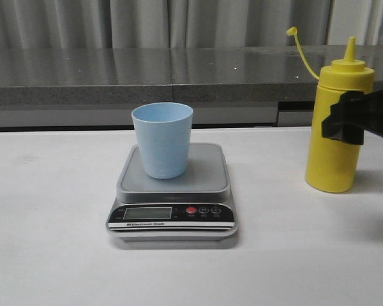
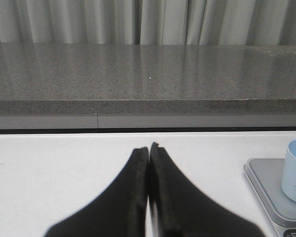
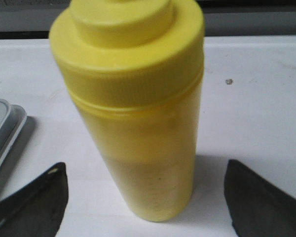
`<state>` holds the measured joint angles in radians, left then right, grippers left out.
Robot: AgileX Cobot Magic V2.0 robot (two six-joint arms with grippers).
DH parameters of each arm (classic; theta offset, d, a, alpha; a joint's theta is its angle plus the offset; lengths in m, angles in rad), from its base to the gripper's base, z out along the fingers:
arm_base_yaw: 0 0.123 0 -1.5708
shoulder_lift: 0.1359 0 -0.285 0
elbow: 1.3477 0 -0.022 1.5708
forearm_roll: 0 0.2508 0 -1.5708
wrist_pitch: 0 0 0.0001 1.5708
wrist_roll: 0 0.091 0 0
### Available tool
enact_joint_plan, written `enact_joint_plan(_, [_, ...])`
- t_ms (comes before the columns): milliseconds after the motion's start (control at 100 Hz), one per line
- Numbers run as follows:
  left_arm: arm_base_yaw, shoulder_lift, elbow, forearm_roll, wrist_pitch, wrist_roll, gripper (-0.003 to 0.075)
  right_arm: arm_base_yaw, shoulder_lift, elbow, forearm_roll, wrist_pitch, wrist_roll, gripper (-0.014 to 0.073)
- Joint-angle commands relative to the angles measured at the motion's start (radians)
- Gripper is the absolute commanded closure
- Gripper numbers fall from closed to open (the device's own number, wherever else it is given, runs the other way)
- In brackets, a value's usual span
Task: Pour seasoning into cup on scale with both arms
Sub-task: 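Move the right gripper to the yellow bottle and close around its body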
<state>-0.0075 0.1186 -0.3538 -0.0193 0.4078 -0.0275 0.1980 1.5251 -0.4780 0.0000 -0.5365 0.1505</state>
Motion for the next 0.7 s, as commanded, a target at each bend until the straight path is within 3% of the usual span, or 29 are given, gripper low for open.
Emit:
enact_joint_plan(0, [0.003, 0.011, -0.026, -0.005, -0.080, -0.011, 0.0741, 0.002, 0.018, -0.027, 0.000, -0.144, 0.000, -0.0041])
enact_joint_plan(450, [0.003, 0.011, -0.026, -0.005, -0.080, -0.011, 0.0741, 0.002, 0.246, -0.027, 0.000, -0.543, 0.000, -0.0041])
enact_joint_plan(690, [0.003, 0.011, -0.026, -0.005, -0.080, -0.011, 0.0741, 0.002, 0.317, -0.032, 0.006, -0.606, 0.000, -0.0041])
